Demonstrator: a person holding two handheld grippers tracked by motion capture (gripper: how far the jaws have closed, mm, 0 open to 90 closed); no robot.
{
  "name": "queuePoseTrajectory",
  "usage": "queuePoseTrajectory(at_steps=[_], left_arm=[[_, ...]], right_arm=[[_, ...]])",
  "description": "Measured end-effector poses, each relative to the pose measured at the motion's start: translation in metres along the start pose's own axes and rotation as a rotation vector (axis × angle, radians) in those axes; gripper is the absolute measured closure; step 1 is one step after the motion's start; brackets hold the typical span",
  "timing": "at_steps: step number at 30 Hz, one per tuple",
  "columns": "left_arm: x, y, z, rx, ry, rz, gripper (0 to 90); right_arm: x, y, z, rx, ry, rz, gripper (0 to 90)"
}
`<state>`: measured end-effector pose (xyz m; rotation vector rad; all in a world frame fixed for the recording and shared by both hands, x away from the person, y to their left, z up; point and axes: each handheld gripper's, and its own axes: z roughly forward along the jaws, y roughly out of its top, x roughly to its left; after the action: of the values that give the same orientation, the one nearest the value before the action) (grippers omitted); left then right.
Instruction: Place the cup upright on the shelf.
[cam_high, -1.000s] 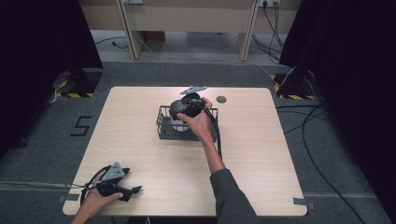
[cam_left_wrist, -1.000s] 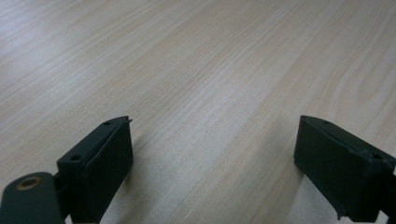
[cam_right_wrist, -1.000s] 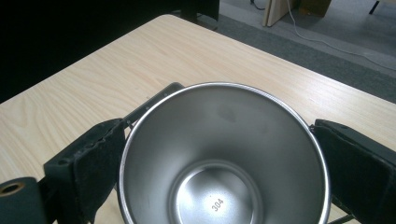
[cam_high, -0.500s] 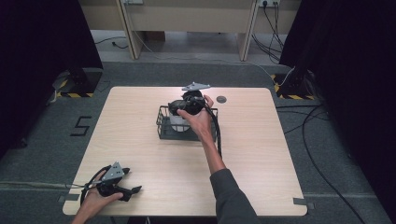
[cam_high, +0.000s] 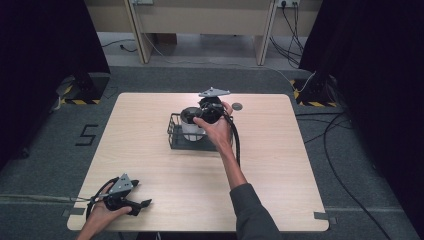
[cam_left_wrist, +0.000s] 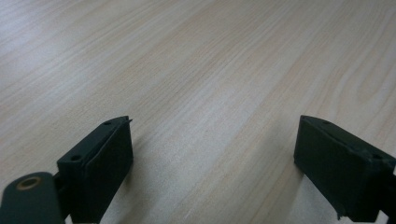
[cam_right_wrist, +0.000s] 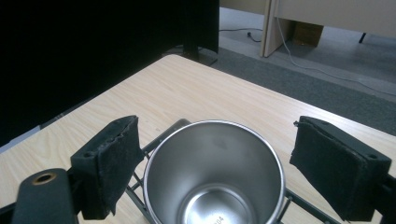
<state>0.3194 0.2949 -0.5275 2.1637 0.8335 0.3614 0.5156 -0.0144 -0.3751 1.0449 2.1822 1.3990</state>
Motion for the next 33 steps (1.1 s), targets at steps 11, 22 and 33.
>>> queuePoseTrajectory(at_steps=[11,22,33], left_arm=[[0.0,0.0,0.0,0.0,0.0,0.0,11.0],[0.0,0.0,0.0,0.001,-0.001,0.0,11.0],[0.0,0.0,0.0,0.001,-0.001,0.0,11.0]], right_arm=[[0.001,-0.001,-0.023,-0.04,0.014,-0.001,15.2],[0.004,-0.01,-0.04,-0.048,0.02,-0.011,15.2],[0.005,-0.022,-0.059,-0.063,0.029,-0.019,15.2]])
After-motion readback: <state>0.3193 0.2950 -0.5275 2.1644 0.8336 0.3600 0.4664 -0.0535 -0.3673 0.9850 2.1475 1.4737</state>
